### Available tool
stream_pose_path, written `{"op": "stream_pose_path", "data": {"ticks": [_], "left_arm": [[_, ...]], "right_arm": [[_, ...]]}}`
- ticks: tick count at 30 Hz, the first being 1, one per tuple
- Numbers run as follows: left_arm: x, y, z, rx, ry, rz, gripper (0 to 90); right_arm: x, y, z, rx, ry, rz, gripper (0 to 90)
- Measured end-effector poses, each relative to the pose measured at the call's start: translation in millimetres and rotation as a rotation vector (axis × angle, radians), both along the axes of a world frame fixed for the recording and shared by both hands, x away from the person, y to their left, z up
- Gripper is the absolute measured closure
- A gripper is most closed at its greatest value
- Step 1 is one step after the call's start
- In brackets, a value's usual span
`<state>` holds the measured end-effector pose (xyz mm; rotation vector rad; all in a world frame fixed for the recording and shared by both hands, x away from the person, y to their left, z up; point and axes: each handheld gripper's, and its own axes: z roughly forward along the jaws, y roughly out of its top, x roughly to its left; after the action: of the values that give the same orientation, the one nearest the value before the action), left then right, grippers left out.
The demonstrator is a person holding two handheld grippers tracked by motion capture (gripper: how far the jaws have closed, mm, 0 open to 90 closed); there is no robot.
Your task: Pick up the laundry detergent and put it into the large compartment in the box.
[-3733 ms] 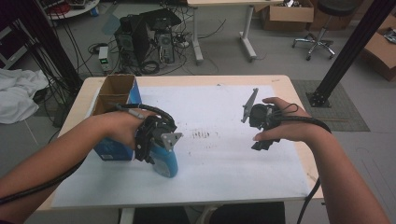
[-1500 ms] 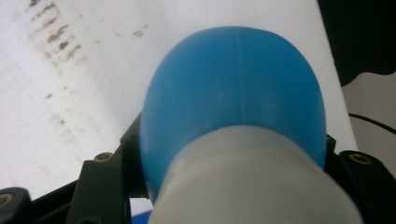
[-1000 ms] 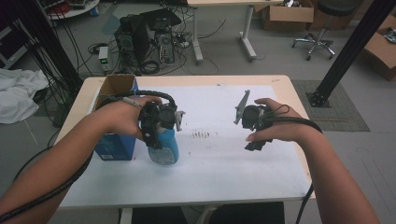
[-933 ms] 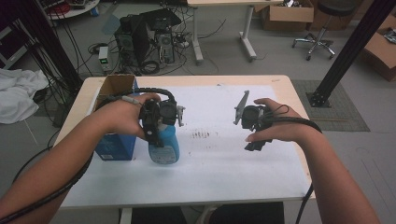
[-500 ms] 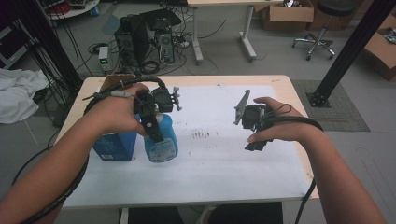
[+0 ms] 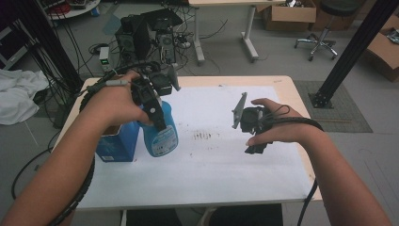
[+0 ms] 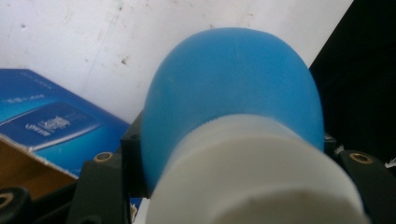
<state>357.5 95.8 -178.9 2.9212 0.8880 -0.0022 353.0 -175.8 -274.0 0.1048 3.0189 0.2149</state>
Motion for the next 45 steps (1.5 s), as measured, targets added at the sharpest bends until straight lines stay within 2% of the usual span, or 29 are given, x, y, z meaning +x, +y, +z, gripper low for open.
{"op": "stream_pose_path", "data": {"ticks": [6, 13, 16, 17, 20, 24, 28, 33, 38, 41, 45], "left_arm": [[9.1, 3.5, 15.6, -0.002, 0.044, 0.08, 38.9], [21.9, 14.9, 34.1, 0.007, 0.047, 0.209, 38.9], [26.5, 23.2, 44.4, 0.008, 0.034, 0.261, 38.9], [28.2, 27.0, 47.9, 0.006, 0.025, 0.297, 39.0], [33.3, 36.5, 54.7, 0.022, 0.017, 0.36, 39.0], [37.4, 49.7, 62.9, 0.006, 0.011, 0.444, 39.0], [38.5, 61.8, 73.7, -0.005, -0.002, 0.552, 39.0], [38.5, 75.3, 80.0, 0.016, 0.006, 0.633, 39.0], [37.5, 88.5, 85.4, 0.025, -0.015, 0.727, 39.0], [36.0, 98.9, 89.4, 0.015, -0.032, 0.777, 39.1], [34.3, 114.9, 92.4, -0.003, -0.026, 0.83, 39.0]], "right_arm": [[2.9, 4.7, 0.2, -0.006, 0.001, 0.031, 15.9], [5.1, 3.4, 0.2, -0.007, 0.0, 0.036, 15.8], [5.7, 2.8, 0.4, -0.002, -0.001, 0.04, 15.9], [6.2, 2.6, 0.2, -0.006, -0.001, 0.043, 15.9], [7.2, 2.6, 0.0, -0.004, -0.003, 0.045, 15.9], [7.2, 2.5, 0.1, 0.004, -0.004, 0.047, 15.9], [7.6, 1.3, 0.0, 0.005, -0.004, 0.051, 15.9], [8.2, 0.0, 0.3, 0.007, -0.006, 0.053, 15.9], [8.8, -1.3, -1.1, 0.01, -0.006, 0.055, 15.8], [8.7, -1.9, -2.5, 0.014, -0.005, 0.055, 15.9], [8.8, -2.3, -2.4, 0.014, -0.004, 0.054, 15.9]]}}
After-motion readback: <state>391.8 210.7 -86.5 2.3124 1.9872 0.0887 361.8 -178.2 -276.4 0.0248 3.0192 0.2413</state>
